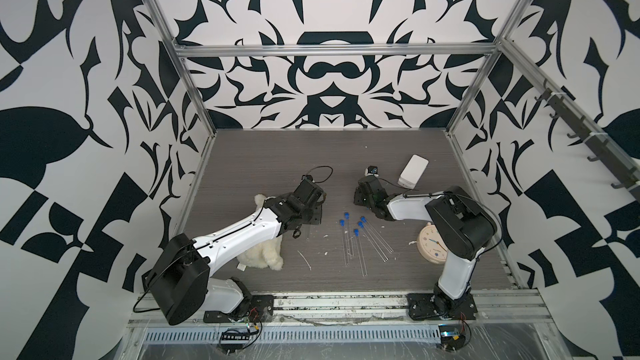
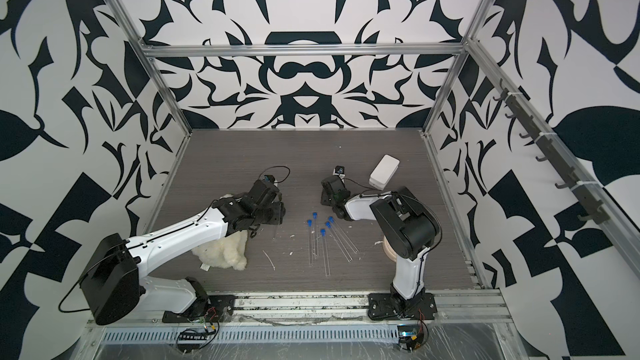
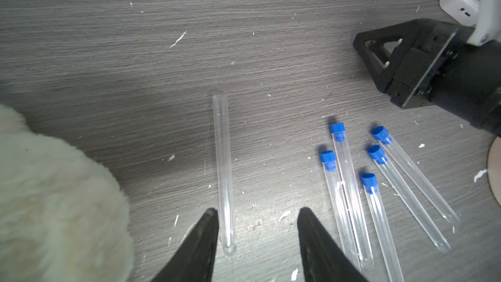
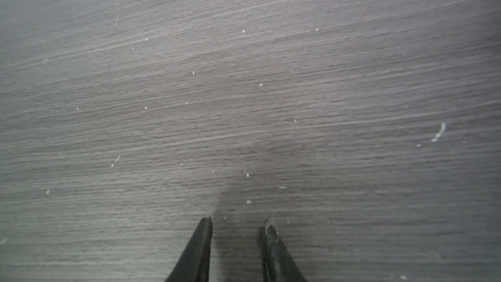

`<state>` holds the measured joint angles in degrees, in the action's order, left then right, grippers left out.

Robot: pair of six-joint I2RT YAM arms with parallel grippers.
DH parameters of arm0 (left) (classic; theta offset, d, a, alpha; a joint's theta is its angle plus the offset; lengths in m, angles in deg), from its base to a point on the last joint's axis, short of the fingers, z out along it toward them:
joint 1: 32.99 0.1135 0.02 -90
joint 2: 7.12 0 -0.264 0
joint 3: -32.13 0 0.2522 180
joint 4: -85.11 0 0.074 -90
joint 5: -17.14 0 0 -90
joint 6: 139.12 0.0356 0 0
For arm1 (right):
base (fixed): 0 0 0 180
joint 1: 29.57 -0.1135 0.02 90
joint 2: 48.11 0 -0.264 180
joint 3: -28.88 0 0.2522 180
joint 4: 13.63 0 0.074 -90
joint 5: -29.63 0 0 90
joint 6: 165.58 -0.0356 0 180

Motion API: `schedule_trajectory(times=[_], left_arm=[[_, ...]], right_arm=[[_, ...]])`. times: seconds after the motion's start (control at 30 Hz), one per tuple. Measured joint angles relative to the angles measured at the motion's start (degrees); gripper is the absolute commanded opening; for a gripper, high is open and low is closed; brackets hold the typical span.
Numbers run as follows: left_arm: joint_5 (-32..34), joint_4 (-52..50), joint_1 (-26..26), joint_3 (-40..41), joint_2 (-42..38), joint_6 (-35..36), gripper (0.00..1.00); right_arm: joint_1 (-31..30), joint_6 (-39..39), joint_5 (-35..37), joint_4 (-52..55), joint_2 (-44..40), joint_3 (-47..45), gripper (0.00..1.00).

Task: Remove stoppers from test tubes
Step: Place the test tube at the center of the board, then pick up the test tube at the center of the board.

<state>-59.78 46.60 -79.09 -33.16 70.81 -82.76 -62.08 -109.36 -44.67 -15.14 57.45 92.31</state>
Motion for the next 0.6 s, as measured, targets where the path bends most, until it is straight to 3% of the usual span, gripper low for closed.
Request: schedule_trajectory(times=[0.33,0.6], left_arm=[[2.03,-1.75,-2.75,-0.79,-1.05,-0.87,0.52],[5.70,-3.85,-7.91,-3.65,-0.96,-4.55,0.51]], right_arm=[[0.00,1.73,-0.74,3.48,-3.93,2.64,0.37],[-0.72,1.81,-1.70,9.20,-19.41,3.45,0.39]])
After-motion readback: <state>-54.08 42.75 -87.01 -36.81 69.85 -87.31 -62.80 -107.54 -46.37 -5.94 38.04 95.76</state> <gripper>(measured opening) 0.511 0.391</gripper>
